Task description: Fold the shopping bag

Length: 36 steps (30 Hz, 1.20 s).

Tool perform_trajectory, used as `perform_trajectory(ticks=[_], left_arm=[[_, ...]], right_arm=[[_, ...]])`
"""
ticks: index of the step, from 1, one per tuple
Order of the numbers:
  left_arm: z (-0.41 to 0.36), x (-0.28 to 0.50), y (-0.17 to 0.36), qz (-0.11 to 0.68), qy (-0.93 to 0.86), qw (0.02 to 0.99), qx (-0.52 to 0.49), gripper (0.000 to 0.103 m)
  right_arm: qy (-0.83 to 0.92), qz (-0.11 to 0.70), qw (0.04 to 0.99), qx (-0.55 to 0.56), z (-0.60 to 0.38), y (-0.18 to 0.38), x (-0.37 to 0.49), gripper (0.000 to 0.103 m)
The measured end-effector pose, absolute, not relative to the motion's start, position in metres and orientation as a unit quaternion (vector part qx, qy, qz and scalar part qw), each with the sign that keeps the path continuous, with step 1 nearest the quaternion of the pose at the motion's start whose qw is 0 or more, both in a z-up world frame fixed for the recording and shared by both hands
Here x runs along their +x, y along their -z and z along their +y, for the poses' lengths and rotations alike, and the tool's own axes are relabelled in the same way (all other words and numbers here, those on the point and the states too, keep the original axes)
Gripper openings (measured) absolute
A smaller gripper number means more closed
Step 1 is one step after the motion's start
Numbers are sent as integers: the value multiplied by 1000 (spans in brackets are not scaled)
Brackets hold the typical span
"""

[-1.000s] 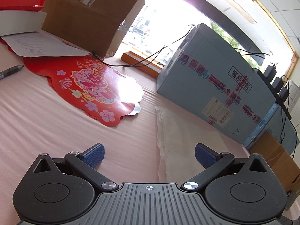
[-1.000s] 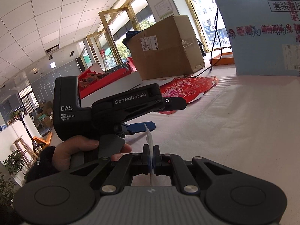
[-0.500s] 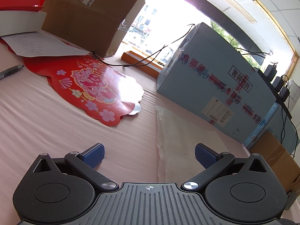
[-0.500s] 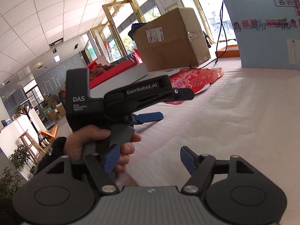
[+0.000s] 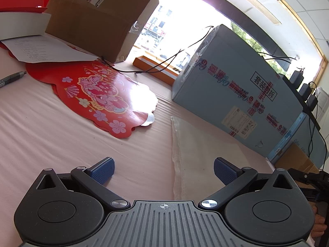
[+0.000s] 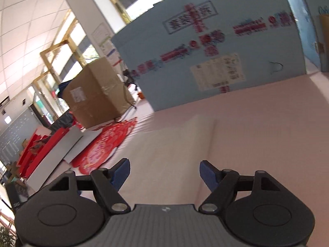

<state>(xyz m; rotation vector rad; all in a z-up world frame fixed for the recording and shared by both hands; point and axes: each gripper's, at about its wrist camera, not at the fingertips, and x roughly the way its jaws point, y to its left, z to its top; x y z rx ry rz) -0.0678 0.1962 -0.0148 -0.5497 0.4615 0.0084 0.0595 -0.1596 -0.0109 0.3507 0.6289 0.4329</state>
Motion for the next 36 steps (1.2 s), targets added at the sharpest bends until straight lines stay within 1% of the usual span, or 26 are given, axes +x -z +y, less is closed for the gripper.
perform_trajectory(ticks=[3, 4, 8, 12, 14, 16, 18, 21, 22, 25, 27, 29, 31, 36], left_arm=[[196, -67, 15, 226, -4, 936, -269, 103], [195, -67, 15, 226, -5, 936, -269, 103], [195, -67, 15, 227, -5, 936, -268, 103], [195, -67, 14, 227, -5, 936, -269, 103], [195, -67, 14, 227, -5, 936, -269, 103], [195, -67, 14, 227, -5, 936, -270, 103], [195, -67, 14, 227, -5, 936, -270, 103], [194, -67, 12, 228, -8, 937, -265, 103], [192, -67, 11, 227, -12, 939, -258, 103], [169, -81, -7, 196, -51, 962, -184, 103], [144, -98, -24, 147, -26, 982, -120, 103], [119, -110, -35, 125, 27, 987, -95, 103], [94, -115, -40, 128, 79, 985, -85, 103], [-2, -124, -30, 160, 235, 959, 10, 103]], right_arm=[[-201, 333, 907, 161, -164, 26, 85, 66], [-200, 337, 908, 152, -162, 30, 91, 63], [-203, 346, 907, 130, -155, 35, 110, 63], [-218, 357, 896, 150, -148, 35, 128, 62], [-224, 363, 888, 171, -147, 36, 136, 53], [-229, 371, 879, 192, -147, 36, 145, 36], [-225, 376, 872, 218, -149, 40, 151, 28], [-218, 376, 875, 213, -145, 40, 150, 14], [-216, 375, 876, 211, -145, 40, 149, 11], [-211, 361, 883, 212, -143, 36, 140, 7], [-201, 350, 889, 216, -145, 31, 130, 7], [-182, 338, 897, 219, -148, 25, 121, 7], [-153, 319, 908, 227, -155, 19, 106, 7], [-101, 273, 919, 265, -181, 9, 69, 7]])
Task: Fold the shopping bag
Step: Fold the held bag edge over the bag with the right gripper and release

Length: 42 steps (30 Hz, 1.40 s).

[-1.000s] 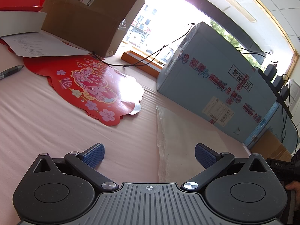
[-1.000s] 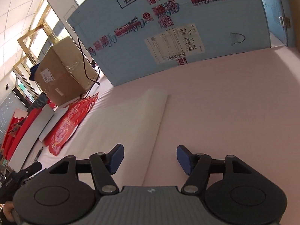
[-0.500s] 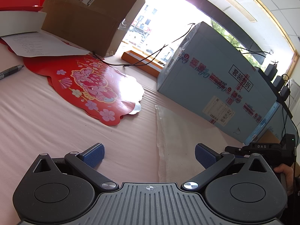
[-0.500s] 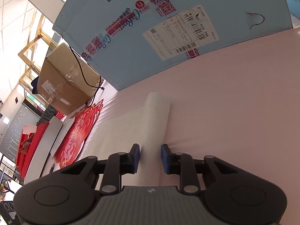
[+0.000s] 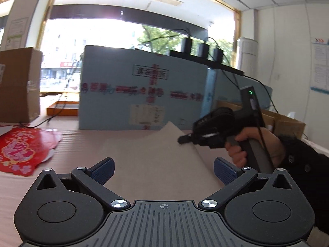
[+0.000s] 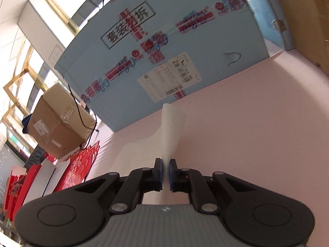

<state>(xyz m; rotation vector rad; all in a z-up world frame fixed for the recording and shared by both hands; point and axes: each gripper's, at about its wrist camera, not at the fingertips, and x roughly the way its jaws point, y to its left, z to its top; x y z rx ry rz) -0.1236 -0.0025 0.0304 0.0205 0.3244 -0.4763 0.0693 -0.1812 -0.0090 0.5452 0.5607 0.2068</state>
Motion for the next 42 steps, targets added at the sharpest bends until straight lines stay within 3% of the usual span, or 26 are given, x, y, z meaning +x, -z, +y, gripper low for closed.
perform_trajectory(ticks=[6, 10, 19, 26, 29, 33, 38, 42], left_arm=[[-79, -135, 3, 171, 275, 932, 161, 103], [-83, -137, 10, 176, 288, 919, 204, 103], [-25, -122, 6, 193, 230, 933, 197, 103], [21, -107, 11, 211, 126, 948, 200, 103], [34, -109, 11, 214, 92, 953, 195, 103], [38, -120, 10, 214, 98, 955, 182, 103], [20, -131, 16, 212, 140, 953, 164, 103], [-12, -139, 22, 183, 147, 939, 251, 103]], right_arm=[[-50, 215, 924, 313, -220, 5, 10, 7], [-4, 174, 920, 350, -249, 10, -41, 7], [39, 123, 906, 402, -268, 53, -128, 7], [-32, 149, 926, 345, -223, 71, -156, 10], [-72, 150, 933, 320, -212, 70, -159, 17], [-54, 136, 951, 274, -211, 63, -169, 59], [-15, 130, 963, 235, -221, 62, -184, 65], [4, 136, 966, 220, -236, 68, -192, 67]])
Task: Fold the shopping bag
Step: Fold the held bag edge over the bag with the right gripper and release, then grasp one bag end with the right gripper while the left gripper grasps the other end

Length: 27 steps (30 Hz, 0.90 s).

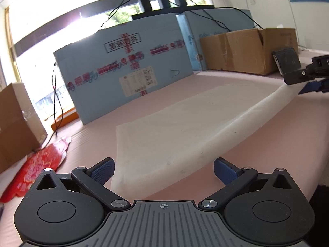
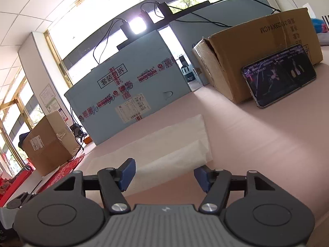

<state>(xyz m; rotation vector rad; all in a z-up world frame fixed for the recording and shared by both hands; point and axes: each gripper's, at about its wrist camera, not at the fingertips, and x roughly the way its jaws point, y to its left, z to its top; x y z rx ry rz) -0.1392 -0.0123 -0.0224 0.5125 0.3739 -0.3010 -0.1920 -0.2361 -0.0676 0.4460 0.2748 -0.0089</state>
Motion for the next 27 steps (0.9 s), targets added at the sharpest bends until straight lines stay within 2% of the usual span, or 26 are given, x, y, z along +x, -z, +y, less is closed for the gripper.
perform_trajectory(ticks=[3, 10, 17, 24, 27], left_arm=[[-28, -141, 25, 163, 150, 929, 295, 103], [-51, -141, 21, 140, 209, 918, 305, 103], [-45, -140, 6, 116, 231, 930, 261, 103], [-36, -142, 3, 108, 241, 928, 261, 103], [-37, -143, 6, 110, 252, 920, 280, 103]], right_arm=[[29, 127, 971, 199, -247, 68, -201, 71], [34, 112, 983, 139, -267, 66, -217, 79], [-54, 120, 991, 15, -250, 62, -216, 85], [-64, 152, 963, -215, -211, 65, -193, 84], [-102, 153, 954, -237, -207, 58, -201, 84]])
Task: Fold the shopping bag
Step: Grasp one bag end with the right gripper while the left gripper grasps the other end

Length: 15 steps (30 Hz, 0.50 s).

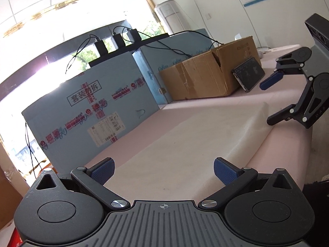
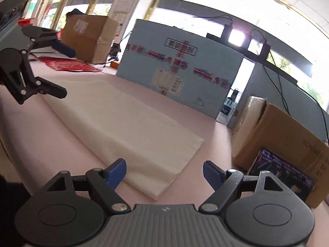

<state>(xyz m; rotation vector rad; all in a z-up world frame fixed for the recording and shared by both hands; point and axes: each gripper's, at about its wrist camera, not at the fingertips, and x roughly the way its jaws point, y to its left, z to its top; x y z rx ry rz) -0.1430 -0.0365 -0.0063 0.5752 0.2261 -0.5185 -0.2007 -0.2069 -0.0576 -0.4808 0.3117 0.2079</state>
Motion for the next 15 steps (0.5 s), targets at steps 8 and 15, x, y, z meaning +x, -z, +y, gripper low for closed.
perform_trajectory(ticks=[8, 15], left_arm=[[-48, -107, 12, 162, 252, 914, 272, 103], [-39, -72, 20, 231, 266, 909, 224, 103]], right_arm=[[-63, 198, 922, -326, -201, 54, -218, 84], [-60, 196, 850, -484, -166, 71, -208, 84]])
